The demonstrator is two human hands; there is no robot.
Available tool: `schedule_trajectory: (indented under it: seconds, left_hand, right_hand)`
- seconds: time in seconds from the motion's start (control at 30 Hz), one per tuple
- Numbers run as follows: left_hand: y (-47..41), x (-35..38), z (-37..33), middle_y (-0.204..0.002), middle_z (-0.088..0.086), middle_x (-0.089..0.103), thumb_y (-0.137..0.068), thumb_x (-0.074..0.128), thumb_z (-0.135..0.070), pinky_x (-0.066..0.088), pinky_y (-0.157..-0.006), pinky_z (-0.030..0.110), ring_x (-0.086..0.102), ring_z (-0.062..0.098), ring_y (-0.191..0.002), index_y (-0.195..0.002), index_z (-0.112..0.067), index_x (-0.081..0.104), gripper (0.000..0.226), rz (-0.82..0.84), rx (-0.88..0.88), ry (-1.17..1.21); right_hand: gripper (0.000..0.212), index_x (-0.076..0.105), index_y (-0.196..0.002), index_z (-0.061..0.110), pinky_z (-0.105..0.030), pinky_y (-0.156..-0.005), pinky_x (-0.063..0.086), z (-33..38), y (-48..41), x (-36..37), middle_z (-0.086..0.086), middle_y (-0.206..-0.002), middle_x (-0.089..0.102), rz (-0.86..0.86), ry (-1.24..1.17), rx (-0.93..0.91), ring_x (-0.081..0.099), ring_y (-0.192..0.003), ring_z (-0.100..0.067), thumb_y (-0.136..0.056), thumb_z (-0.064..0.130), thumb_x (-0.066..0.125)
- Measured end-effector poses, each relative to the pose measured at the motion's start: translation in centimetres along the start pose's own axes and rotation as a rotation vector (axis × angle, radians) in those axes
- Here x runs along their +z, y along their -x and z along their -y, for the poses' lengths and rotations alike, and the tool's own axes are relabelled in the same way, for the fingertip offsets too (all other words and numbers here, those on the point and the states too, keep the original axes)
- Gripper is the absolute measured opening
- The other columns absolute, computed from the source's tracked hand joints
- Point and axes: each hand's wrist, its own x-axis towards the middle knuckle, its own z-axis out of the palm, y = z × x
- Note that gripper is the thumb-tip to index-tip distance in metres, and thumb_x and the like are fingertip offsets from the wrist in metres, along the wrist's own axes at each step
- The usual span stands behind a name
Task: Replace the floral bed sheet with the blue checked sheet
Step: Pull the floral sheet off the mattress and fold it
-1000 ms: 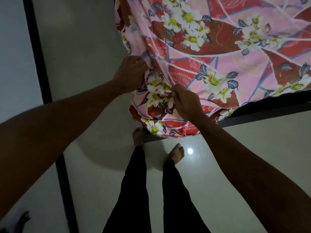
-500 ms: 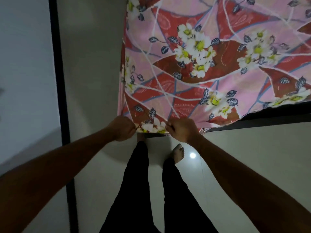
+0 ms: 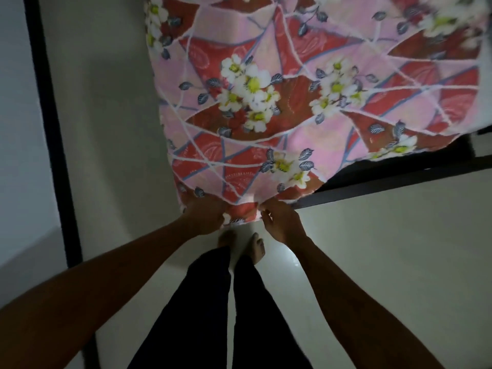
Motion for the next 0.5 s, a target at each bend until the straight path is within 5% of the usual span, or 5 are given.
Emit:
schedule_trajectory:
  seconds: [0.17, 0.23, 0.3, 0.5]
  left_hand:
    - [-7.6, -4.2, -8.5, -0.085, 0.005, 0.066, -0.088, 0.045, -0.034, 0.045, -0.069, 0.029, 0.057, 0.018, -0.074, -0.089, -0.013, 0.065, 0.029, -0.128, -0.010, 0.446]
    - [-10.8, -6.4, -12.1, -0.080, -0.001, 0.063, -0.087, 0.048, -0.037, 0.042, -0.065, 0.030, 0.053, 0.012, -0.069, -0.086, -0.015, 0.062, 0.026, -0.168, 0.044, 0.573]
    - [-14.1, -8.6, -15.3, -0.084, -0.003, 0.064, -0.084, 0.048, -0.043, 0.042, -0.067, 0.029, 0.054, 0.010, -0.072, -0.091, -0.018, 0.064, 0.031, -0.167, 0.061, 0.568]
    - [-24.5, -12.9, -24.4, -0.103, 0.007, 0.069, -0.090, 0.059, -0.019, 0.054, -0.086, 0.039, 0.062, 0.020, -0.096, -0.108, -0.008, 0.068, 0.023, -0.367, 0.301, 0.481]
  right_hand:
    - [0.024, 0.070, -0.114, 0.020, -0.031, -0.089, 0.049, -5.1, -0.7, -8.2, -0.004, -0.125, 0.066, -0.152, 0.008, 0.188, 0.060, -0.110, -0.022, -0.094, 0.016, 0.057]
    - [0.019, 0.070, -0.109, 0.015, -0.033, -0.085, 0.050, -7.4, -1.1, -12.1, -0.009, -0.116, 0.069, -0.209, -0.005, 0.320, 0.063, -0.103, -0.028, -0.097, 0.018, 0.055]
    - [0.014, 0.070, -0.103, 0.012, -0.030, -0.085, 0.047, -10.5, -1.4, -15.3, -0.010, -0.108, 0.071, -0.362, -0.092, 0.449, 0.065, -0.099, -0.030, -0.096, 0.016, 0.059]
    - [0.025, 0.066, -0.113, 0.005, -0.024, -0.089, 0.049, -19.9, -2.5, -25.5, -0.008, -0.106, 0.068, -0.679, -0.508, 0.823, 0.061, -0.096, -0.024, -0.091, 0.000, 0.055]
